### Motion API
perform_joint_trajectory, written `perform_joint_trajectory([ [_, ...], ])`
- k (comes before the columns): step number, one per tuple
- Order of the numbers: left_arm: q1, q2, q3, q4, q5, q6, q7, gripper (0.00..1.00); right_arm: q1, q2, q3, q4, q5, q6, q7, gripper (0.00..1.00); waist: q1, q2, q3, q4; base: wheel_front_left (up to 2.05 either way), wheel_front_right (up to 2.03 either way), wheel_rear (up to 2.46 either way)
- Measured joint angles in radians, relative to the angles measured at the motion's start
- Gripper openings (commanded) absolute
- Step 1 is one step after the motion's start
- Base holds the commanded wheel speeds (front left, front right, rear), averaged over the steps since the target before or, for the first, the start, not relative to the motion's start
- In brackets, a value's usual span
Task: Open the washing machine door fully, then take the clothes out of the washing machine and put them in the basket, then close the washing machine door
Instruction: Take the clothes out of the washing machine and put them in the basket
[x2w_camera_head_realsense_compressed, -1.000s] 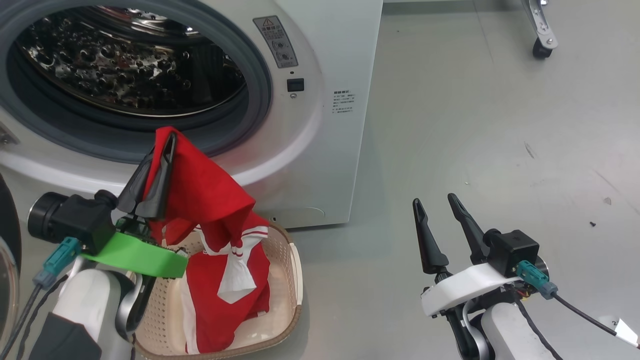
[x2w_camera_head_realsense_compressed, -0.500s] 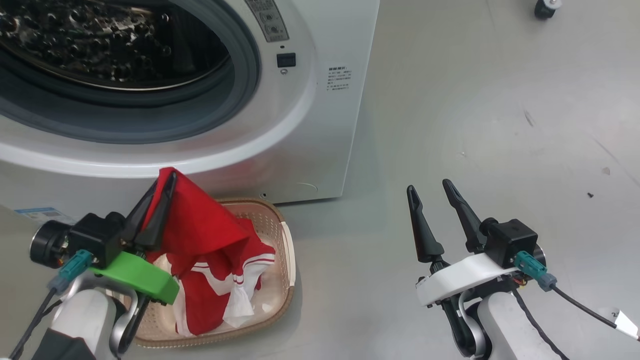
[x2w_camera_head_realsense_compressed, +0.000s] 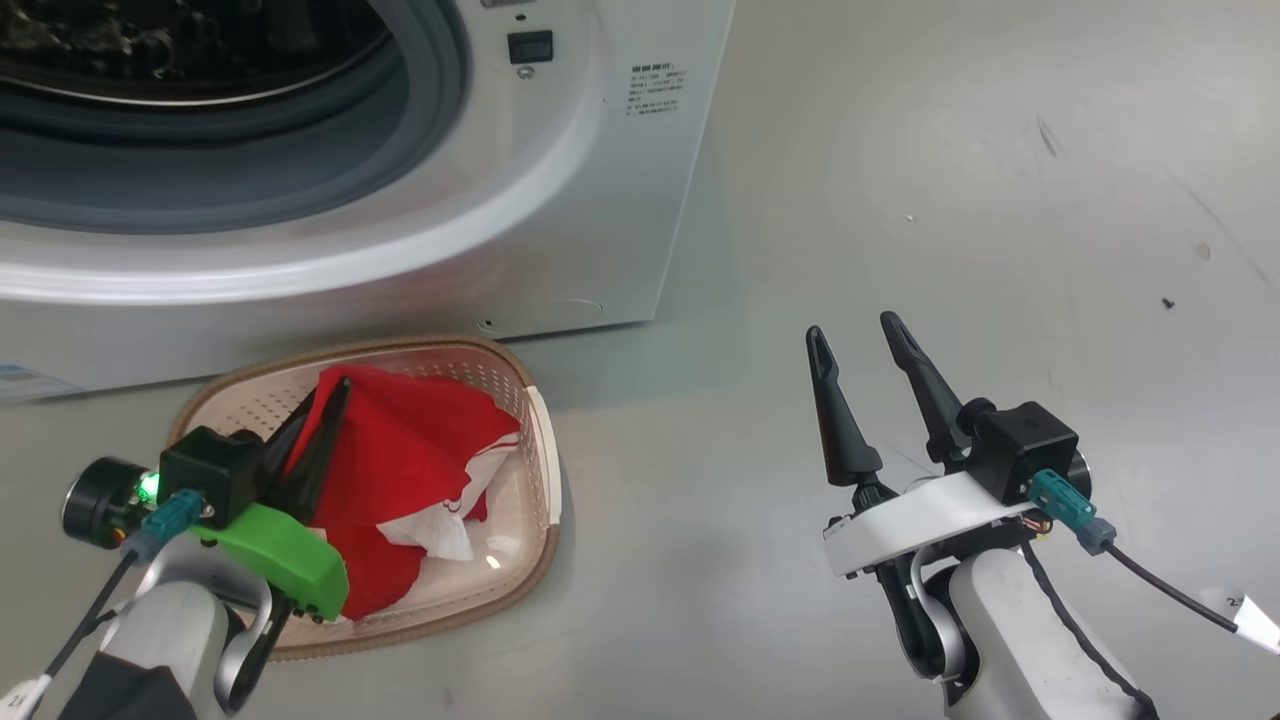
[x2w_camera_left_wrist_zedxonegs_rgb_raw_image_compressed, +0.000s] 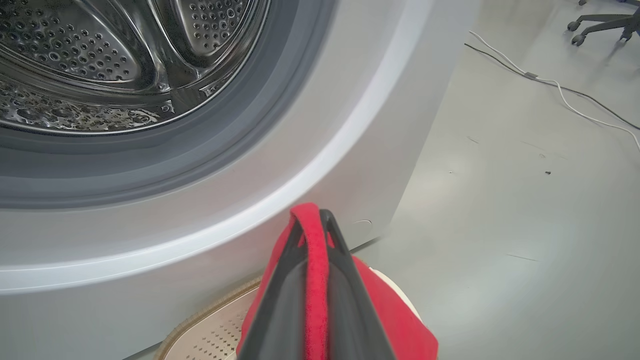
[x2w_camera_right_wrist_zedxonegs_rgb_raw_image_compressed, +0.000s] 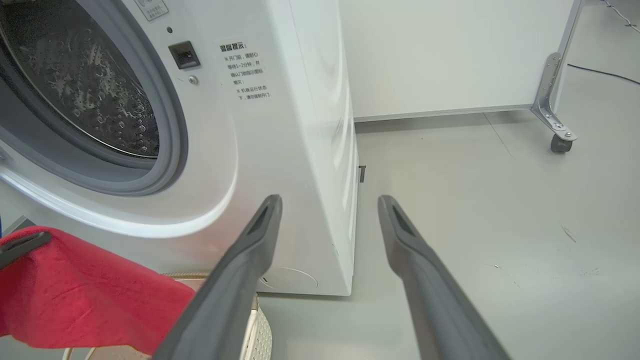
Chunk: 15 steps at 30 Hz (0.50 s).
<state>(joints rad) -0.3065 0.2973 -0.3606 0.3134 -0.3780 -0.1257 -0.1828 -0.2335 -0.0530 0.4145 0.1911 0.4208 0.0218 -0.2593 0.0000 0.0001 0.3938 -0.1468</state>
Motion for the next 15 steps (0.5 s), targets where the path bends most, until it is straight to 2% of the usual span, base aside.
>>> perform_joint_trajectory([
  [15, -0.114, 0.006, -0.023, 0.183, -0.017, 0.000, 0.036, 0.00, -0.050, 0.000, -0.012, -0.024, -0.018, -0.025, 0.000, 1.00, 0.0000, 0.0000, 0.143, -0.043, 0.00, 0.00, 0.00],
])
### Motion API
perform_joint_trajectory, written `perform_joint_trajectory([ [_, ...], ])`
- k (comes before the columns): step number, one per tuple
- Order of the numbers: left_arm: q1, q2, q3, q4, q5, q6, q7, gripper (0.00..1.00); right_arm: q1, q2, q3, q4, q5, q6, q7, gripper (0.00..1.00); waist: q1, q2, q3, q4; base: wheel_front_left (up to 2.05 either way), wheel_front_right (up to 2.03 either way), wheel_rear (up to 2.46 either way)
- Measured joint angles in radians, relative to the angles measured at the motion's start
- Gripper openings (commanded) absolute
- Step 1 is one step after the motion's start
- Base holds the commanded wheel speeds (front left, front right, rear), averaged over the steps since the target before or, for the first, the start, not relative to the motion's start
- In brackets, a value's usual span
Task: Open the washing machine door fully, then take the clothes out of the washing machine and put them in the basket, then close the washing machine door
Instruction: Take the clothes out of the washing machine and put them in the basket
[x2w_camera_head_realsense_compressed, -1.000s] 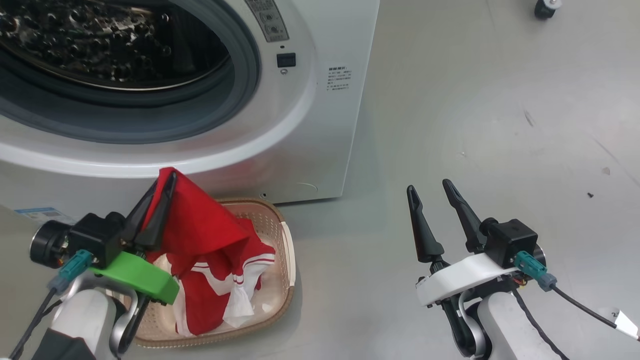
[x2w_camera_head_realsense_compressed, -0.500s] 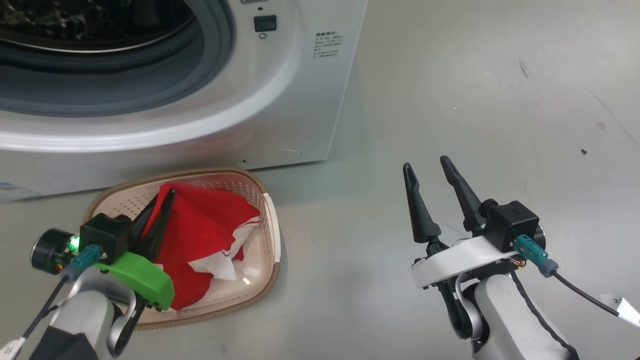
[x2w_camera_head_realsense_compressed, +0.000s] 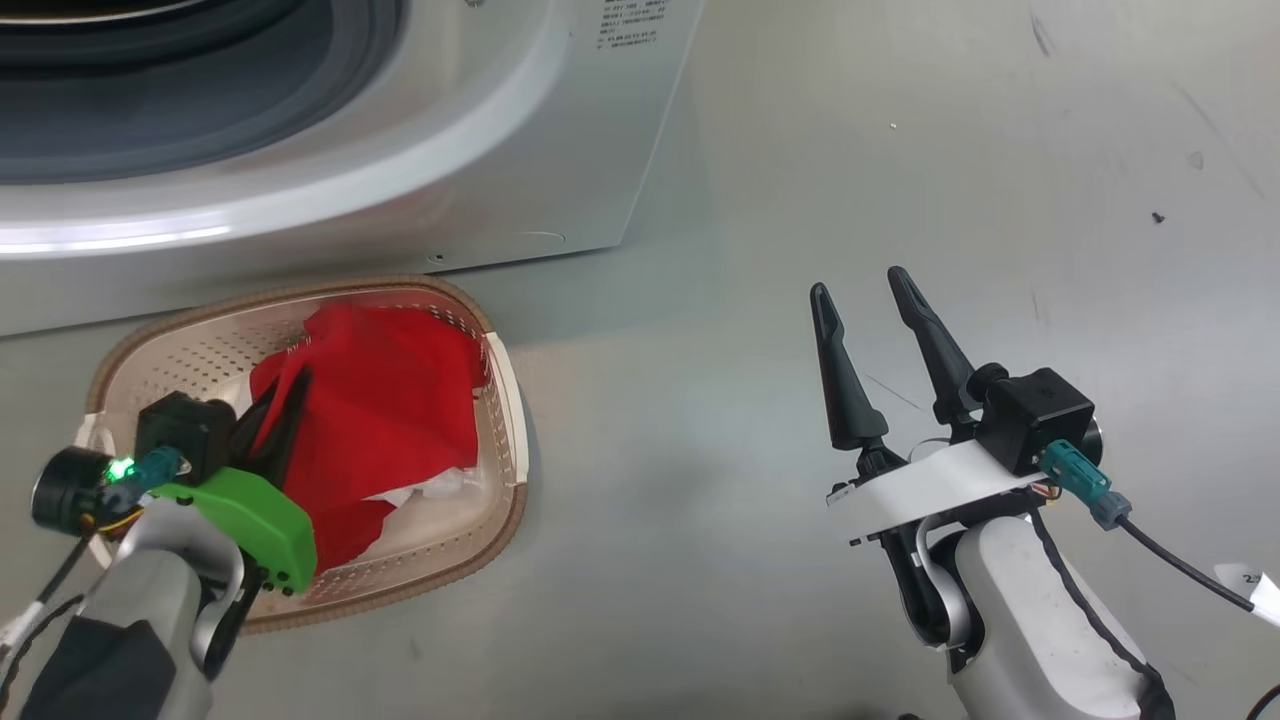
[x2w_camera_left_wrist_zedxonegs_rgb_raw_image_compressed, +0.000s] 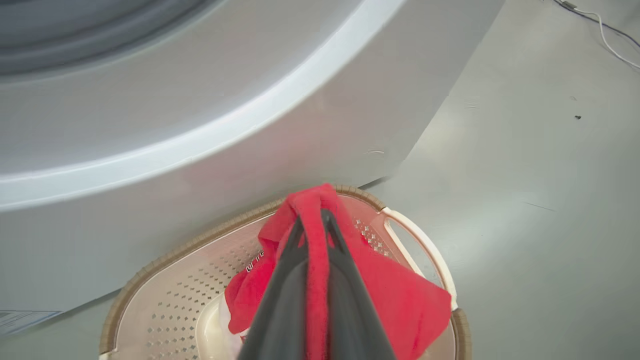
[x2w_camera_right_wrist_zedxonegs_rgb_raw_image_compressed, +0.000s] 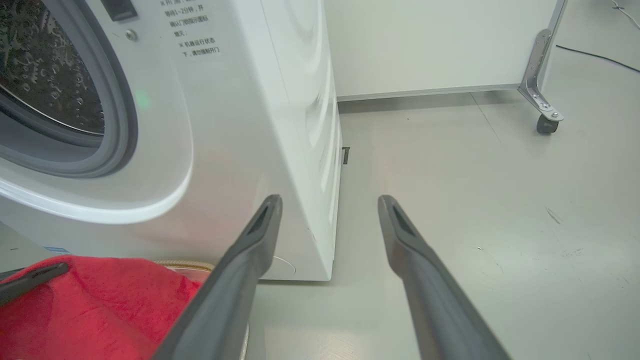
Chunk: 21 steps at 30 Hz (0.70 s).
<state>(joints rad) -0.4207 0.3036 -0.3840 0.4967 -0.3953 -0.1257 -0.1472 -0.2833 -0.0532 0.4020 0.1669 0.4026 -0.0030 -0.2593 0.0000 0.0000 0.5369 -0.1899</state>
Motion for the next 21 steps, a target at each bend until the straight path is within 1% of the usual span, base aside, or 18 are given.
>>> perform_joint_trajectory([
  [5, -0.004, -0.014, 0.047, 0.092, -0.070, 0.000, 0.001, 0.00, -0.003, 0.000, -0.006, -0.001, -0.021, -0.001, 0.000, 1.00, 0.0000, 0.0000, 0.030, -0.001, 0.00, 0.00, 0.00],
  [8, -0.019, -0.016, 0.051, 0.131, -0.070, 0.000, 0.001, 0.00, -0.009, 0.000, -0.009, -0.001, -0.034, -0.009, 0.000, 1.00, 0.0000, 0.0000, 0.039, 0.006, 0.00, 0.00, 0.00],
  [14, -0.069, -0.034, 0.062, 0.197, -0.079, 0.000, -0.005, 0.00, -0.016, 0.000, -0.015, -0.001, -0.056, -0.009, 0.000, 1.00, 0.0000, 0.0000, 0.055, 0.025, 0.00, 0.00, 0.00],
  [21, -0.109, -0.041, 0.061, 0.256, -0.080, 0.000, -0.010, 0.00, -0.019, 0.000, -0.013, -0.002, -0.072, -0.009, 0.000, 1.00, 0.0000, 0.0000, 0.081, 0.040, 0.00, 0.00, 0.00],
])
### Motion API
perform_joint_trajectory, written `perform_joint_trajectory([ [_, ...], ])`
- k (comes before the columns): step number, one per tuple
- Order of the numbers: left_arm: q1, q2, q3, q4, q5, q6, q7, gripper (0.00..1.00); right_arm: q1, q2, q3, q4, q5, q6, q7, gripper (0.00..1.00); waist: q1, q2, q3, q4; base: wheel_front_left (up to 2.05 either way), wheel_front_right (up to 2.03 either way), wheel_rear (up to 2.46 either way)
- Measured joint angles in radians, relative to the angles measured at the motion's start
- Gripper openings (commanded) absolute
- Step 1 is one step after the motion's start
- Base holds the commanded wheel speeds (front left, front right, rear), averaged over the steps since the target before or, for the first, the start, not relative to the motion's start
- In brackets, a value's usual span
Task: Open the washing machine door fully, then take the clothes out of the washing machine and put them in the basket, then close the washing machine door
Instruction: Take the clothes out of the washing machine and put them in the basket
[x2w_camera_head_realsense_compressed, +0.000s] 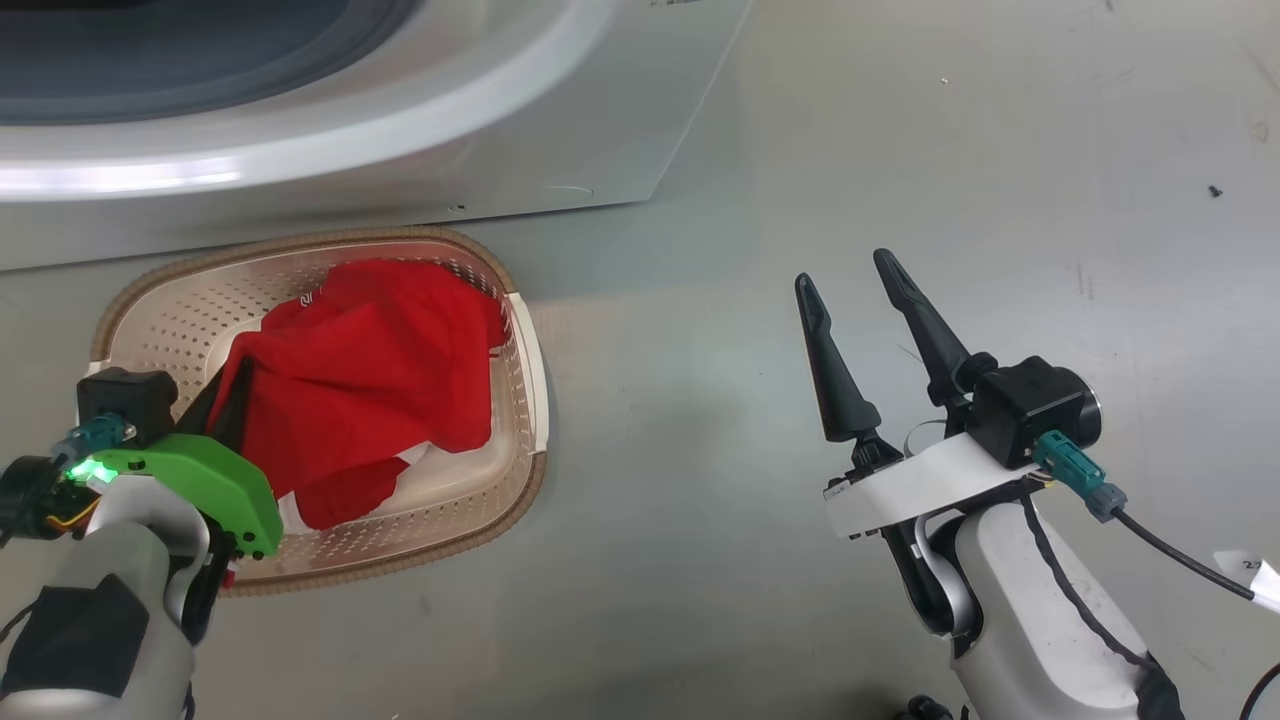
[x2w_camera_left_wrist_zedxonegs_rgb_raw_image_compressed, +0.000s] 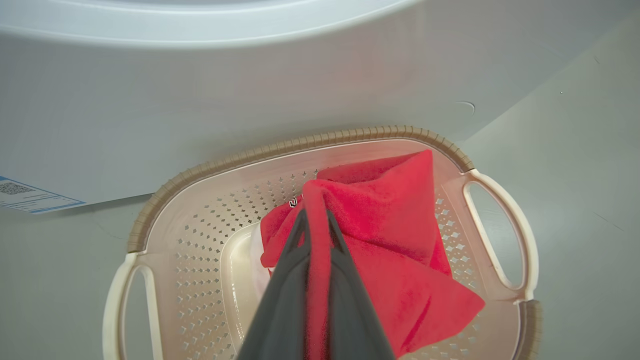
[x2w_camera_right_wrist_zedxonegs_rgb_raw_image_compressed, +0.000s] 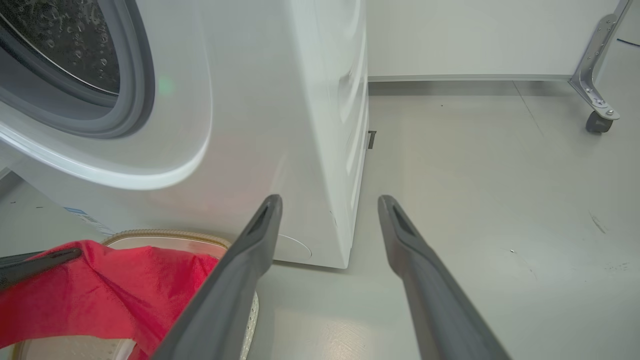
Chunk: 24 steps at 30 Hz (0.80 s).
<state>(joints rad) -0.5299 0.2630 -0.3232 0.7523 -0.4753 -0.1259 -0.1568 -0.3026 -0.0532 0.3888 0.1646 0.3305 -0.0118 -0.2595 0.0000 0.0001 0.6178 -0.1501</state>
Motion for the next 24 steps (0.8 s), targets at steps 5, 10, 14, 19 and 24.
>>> perform_joint_trajectory([
  [5, -0.025, -0.005, -0.003, 0.046, -0.002, 0.000, -0.003, 0.00, -0.008, 0.000, 0.002, -0.004, 0.000, 0.000, 0.000, 1.00, 0.0000, 0.0000, 0.021, 0.003, 0.00, 0.00, 0.00],
  [10, -0.040, -0.024, -0.014, 0.092, -0.010, 0.000, -0.003, 0.00, -0.018, 0.000, -0.002, -0.004, -0.009, -0.001, 0.000, 1.00, 0.0000, 0.0000, 0.036, 0.005, 0.00, 0.00, 0.00],
  [14, -0.051, -0.030, -0.019, 0.120, -0.018, 0.000, -0.003, 0.00, -0.018, -0.001, -0.004, -0.005, -0.009, -0.001, 0.000, 1.00, 0.0000, 0.0000, 0.039, 0.007, 0.00, 0.00, 0.00],
  [19, -0.073, -0.033, -0.028, 0.148, -0.028, 0.000, -0.003, 0.00, -0.018, -0.001, -0.005, -0.007, -0.009, -0.001, 0.000, 1.00, 0.0000, 0.0000, 0.044, 0.008, 0.00, 0.00, 0.00],
  [24, -0.092, -0.037, -0.034, 0.174, -0.028, 0.000, -0.012, 0.00, -0.018, -0.001, -0.005, -0.007, -0.009, -0.001, 0.000, 1.00, 0.0000, 0.0000, 0.047, 0.008, 0.00, 0.00, 0.00],
])
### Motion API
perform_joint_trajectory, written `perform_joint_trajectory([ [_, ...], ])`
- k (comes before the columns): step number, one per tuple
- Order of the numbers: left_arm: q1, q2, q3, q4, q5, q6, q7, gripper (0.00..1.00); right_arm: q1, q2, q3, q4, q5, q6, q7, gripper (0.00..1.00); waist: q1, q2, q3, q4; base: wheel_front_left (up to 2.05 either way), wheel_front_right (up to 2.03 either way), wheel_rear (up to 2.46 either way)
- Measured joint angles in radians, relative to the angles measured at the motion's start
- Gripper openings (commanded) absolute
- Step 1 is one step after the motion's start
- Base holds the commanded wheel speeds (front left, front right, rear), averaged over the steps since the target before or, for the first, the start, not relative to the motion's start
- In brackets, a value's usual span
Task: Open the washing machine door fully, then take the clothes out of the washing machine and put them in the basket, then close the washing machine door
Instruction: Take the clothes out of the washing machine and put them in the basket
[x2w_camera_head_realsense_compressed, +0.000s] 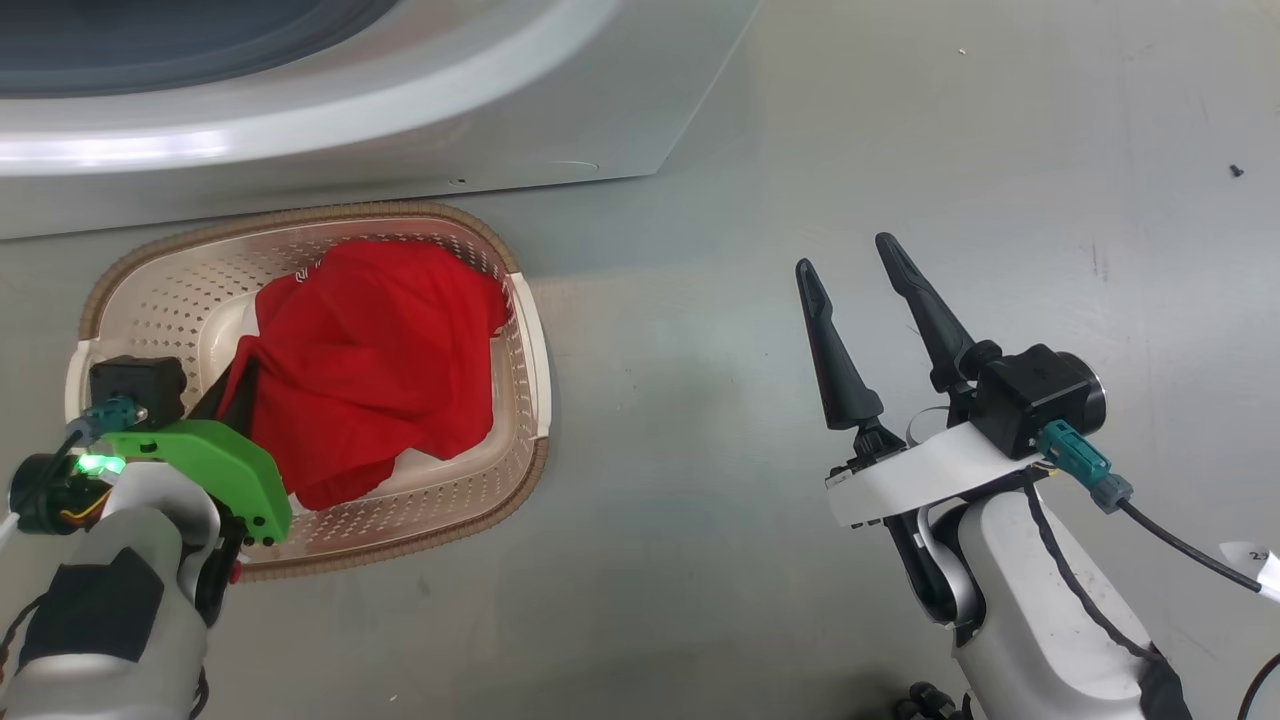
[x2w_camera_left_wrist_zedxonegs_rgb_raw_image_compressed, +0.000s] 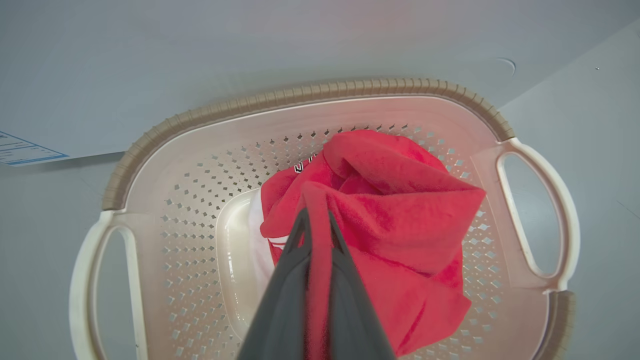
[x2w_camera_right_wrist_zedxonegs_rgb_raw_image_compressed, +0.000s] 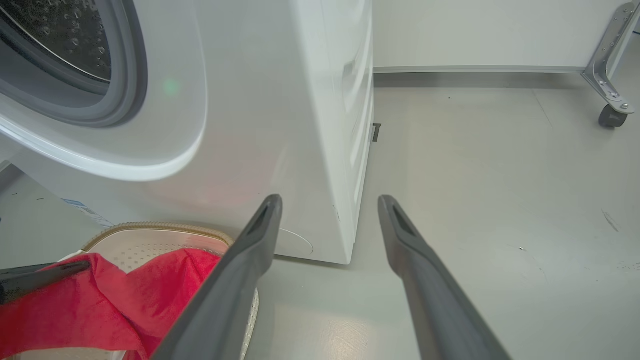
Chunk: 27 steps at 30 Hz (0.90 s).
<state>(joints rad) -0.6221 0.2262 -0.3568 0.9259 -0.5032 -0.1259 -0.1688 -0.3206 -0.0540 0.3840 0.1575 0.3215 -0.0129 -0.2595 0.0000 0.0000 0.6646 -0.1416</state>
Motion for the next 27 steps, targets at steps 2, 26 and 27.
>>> perform_joint_trajectory([
  [2, -0.008, -0.001, -0.002, 0.010, -0.007, 0.000, -0.004, 0.68, 0.000, 0.000, 0.000, -0.001, 0.000, 0.000, 0.000, 1.00, 0.0000, 0.0000, 0.001, 0.000, 0.00, 0.00, 0.00],
  [26, -0.045, -0.022, -0.049, 0.062, -0.016, 0.000, -0.066, 1.00, -0.006, -0.001, -0.015, 0.022, 0.003, 0.001, 0.000, 1.00, 0.0000, 0.0000, -0.063, 0.020, 0.00, 0.00, 0.00],
  [27, -0.045, -0.022, -0.053, 0.060, -0.015, 0.000, -0.072, 1.00, -0.006, -0.001, -0.015, 0.023, 0.004, 0.001, 0.000, 1.00, 0.0000, 0.0000, -0.070, 0.022, 0.00, 0.00, 0.00],
])
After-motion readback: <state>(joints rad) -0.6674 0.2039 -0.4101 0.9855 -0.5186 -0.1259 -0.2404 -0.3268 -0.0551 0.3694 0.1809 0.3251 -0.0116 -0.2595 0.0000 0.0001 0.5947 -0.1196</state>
